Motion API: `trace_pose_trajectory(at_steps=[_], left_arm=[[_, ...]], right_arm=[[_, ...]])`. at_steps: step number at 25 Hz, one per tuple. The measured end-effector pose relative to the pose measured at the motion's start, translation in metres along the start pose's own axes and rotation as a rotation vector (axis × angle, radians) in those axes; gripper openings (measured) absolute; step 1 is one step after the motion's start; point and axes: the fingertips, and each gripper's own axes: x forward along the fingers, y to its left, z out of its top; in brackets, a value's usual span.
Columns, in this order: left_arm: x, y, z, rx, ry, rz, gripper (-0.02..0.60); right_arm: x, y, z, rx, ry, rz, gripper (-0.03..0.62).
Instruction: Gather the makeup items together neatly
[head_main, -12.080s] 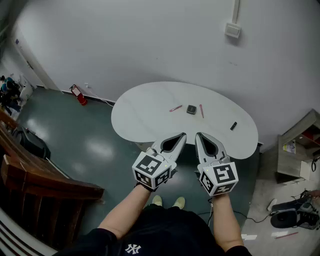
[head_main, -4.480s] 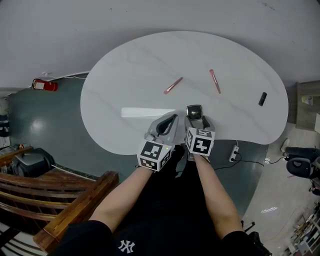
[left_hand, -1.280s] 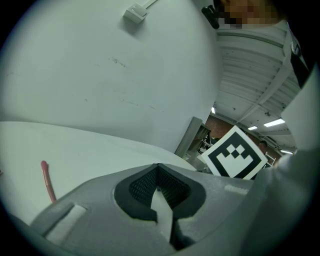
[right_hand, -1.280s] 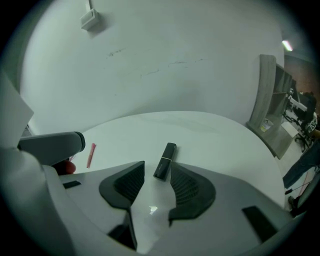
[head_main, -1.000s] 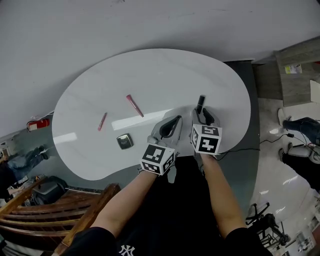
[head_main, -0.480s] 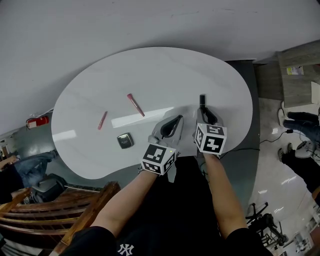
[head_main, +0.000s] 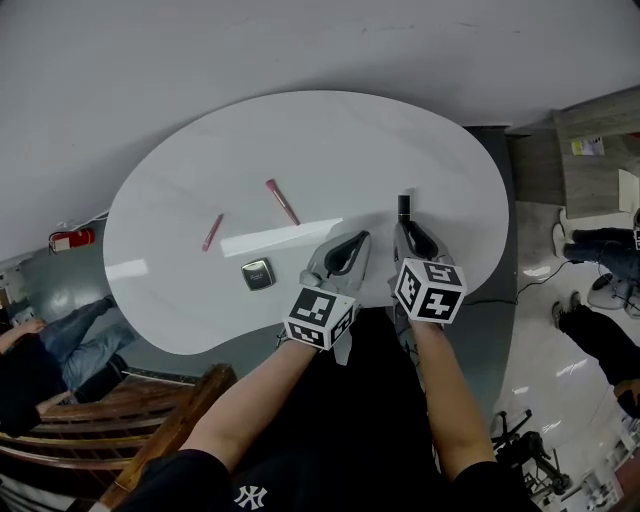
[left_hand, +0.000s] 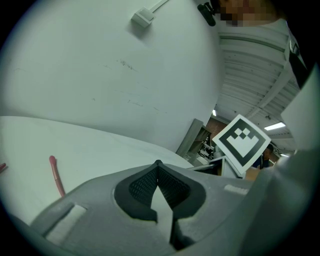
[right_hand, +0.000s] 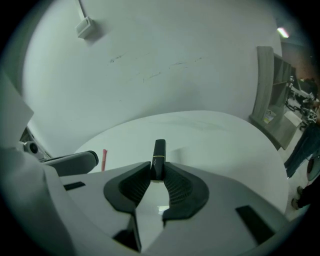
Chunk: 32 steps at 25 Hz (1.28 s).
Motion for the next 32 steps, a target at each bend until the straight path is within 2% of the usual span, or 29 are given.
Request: trace_pose_trajectory(at_steps=[8,17,32], left_arm=[[-0.040,0.009,-0.005,-0.001,-0.024,0.018,0.008],[-0.108,0.038,-0.017,-0.016,-0.054,0.077,0.008],[-0.194,0.096,-0.039,-0.062,-0.108,0.199,0.008]], right_arm=[[-0.017,0.056,-0.016,-0.033,-0.021,0.067,0.094],[-0.026,0.137,-0.045,-0.101,-0.023,0.151,0.094],[-0.009,0.228,-0.110,-0.199,0.051,0.246,0.094]])
